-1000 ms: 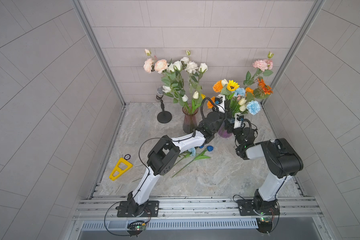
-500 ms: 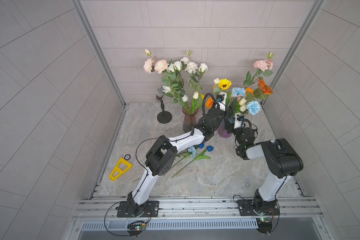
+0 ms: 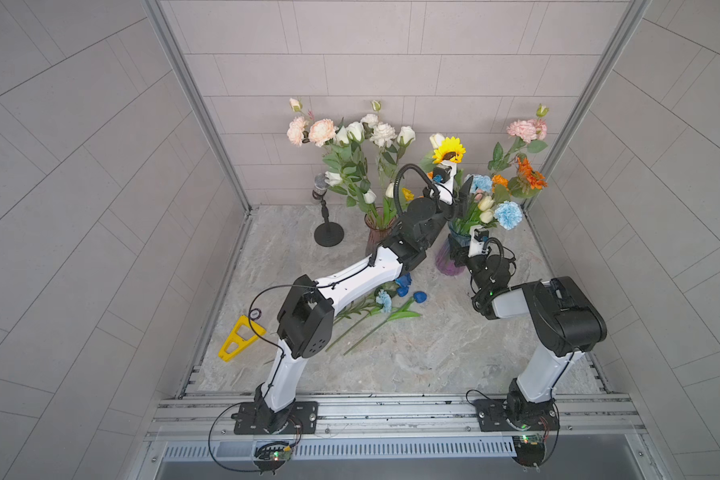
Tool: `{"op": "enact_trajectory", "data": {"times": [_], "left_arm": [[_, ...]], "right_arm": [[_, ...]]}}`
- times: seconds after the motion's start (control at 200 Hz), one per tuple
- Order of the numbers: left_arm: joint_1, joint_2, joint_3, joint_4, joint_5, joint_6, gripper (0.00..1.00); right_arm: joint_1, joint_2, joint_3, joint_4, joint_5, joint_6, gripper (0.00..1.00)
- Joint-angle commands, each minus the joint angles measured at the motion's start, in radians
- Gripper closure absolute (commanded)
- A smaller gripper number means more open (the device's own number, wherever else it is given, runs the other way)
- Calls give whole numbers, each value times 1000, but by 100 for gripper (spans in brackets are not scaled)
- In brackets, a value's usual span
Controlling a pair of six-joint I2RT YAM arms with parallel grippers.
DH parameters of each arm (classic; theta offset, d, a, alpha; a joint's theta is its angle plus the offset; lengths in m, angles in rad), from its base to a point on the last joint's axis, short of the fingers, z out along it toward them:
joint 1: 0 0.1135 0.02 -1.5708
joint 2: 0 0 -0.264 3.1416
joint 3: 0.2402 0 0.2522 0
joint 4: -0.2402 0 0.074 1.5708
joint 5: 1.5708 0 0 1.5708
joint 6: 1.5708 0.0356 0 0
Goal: Pick out blue flowers from the vase
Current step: Place the flower in the vase.
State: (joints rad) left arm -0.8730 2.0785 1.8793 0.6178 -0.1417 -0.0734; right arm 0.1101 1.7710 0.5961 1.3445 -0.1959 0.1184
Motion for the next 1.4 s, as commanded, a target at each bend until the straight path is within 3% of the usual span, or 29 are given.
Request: {"op": "enact_trajectory", "data": {"times": [0.0,0.44,0.48,0.6,0.725,0.981,1.121,1.391], "left_arm": [[-7,47,23,-4,18,2,70],[-2,98,93,-127,26,-13,88],[-1,99,96,-125,28,-15,84],[-1,97,96,-120,22,-9,55],[-1,98,98,-125,30,10,41],[5,137,147,-155,25,21,41],[2,63,50,-110,30,20,42],[-19,-133,-137,-207,52,75,36]], "right_arm": [[-6,-38,4,68,-10,18,36],[-9,-27,7,68,-8,25,36],[-8,-29,6,68,-8,26,36],[-10,-27,7,68,-8,28,36],[-11,-25,10,68,-10,33,36],[-16,-32,-1,68,-7,23,36],[-23,-26,0,68,-8,29,36],[-23,-21,11,68,-10,36,36]]}}
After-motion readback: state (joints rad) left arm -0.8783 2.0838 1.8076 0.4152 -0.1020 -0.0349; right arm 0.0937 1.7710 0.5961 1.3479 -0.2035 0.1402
